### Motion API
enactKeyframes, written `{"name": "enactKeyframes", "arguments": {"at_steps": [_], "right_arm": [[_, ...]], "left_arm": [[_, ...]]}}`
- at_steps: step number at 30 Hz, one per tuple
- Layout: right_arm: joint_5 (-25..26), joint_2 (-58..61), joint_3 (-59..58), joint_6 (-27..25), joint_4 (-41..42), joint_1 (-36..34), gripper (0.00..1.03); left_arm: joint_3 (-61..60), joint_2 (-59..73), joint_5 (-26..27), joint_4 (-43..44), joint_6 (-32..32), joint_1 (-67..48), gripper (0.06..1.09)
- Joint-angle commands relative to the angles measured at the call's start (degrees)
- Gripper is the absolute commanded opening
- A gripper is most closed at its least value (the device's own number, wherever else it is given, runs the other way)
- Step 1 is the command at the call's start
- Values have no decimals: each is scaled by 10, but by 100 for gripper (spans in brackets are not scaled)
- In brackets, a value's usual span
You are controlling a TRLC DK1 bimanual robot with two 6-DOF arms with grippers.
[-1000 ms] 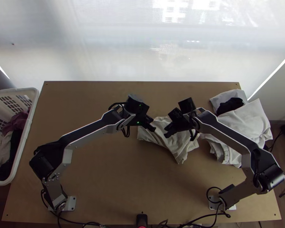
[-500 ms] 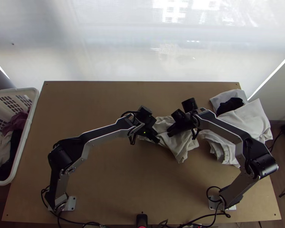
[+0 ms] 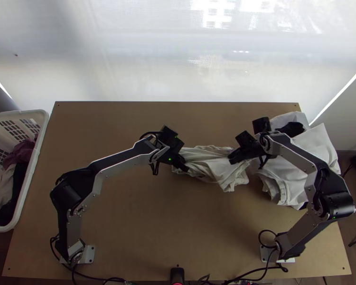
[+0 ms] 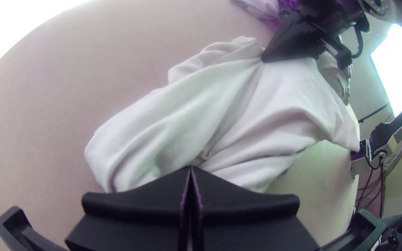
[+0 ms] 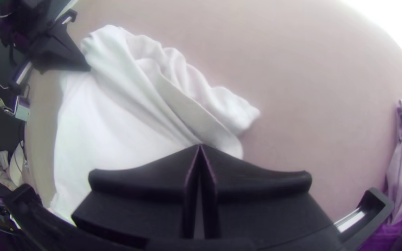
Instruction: Fold the t-shirt
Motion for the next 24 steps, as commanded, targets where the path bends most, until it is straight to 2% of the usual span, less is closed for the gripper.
{"name": "enactKeyframes", "arguments": {"at_steps": [1,6,13,16,17,18,19,20,23,24], "right_arm": [[-3,-34,19,-36,-49,-49,3],[-5,-89,47,-29,-87,-46,3],[-8,-156,62,43,-116,14,3],[-7,-164,47,60,-116,46,3],[-7,-162,43,68,-116,53,3],[-7,-160,39,72,-116,61,3],[-7,-159,36,73,-116,68,3],[-7,-159,34,75,-115,76,3],[-7,-158,36,85,-115,86,3],[-7,-158,37,88,-113,87,3]], "left_arm": [[-12,-20,1,-11,6,8,9],[-11,-36,2,-23,10,16,9],[-5,-57,6,-33,11,50,10],[-5,-64,14,-52,11,66,16],[-3,-65,34,-65,11,73,24],[0,-64,56,-79,12,80,43],[2,-63,77,-93,13,87,72],[8,-61,91,-108,13,93,91],[20,-49,135,-120,-3,109,103],[25,-39,164,-120,-17,115,104]]}}
